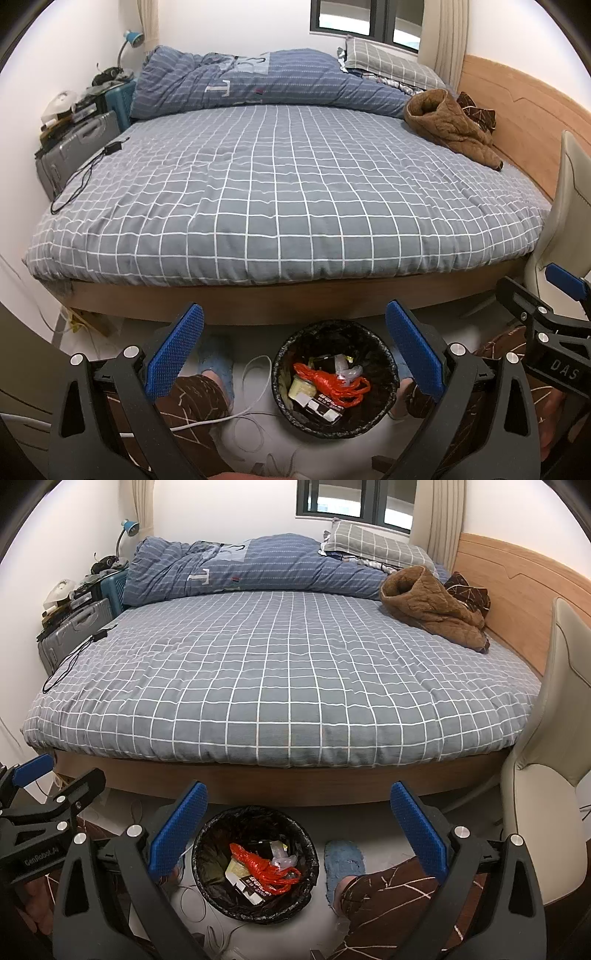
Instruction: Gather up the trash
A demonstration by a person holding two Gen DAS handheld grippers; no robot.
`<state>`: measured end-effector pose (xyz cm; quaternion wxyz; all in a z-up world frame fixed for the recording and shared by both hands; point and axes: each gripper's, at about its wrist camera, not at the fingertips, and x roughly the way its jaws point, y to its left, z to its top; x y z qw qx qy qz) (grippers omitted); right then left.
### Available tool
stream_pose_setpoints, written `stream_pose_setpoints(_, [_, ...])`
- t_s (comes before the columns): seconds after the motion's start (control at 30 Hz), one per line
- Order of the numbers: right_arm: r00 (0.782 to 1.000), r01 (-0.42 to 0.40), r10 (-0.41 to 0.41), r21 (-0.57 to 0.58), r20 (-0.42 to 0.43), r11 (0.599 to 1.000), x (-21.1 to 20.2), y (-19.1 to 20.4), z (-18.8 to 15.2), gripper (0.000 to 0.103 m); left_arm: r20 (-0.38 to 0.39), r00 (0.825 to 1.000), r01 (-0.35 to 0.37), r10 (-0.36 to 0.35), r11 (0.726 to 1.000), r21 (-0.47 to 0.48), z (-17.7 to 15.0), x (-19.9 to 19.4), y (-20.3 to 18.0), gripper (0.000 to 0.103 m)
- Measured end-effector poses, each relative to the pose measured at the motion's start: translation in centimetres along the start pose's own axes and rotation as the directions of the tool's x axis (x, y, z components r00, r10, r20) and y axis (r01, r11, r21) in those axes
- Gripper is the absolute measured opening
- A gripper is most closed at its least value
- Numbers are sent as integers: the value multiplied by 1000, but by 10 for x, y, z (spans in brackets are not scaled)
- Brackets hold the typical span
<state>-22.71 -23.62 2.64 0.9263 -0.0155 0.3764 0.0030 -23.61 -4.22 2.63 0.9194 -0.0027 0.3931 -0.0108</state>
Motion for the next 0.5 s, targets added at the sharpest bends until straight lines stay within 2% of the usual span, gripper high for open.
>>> stream_pose_setpoints(0.5, [1000, -6, 6, -4, 5, 1000, 0, -4, 0, 95, -5, 1000, -10, 10, 1000, -2, 1, 1, 3, 97])
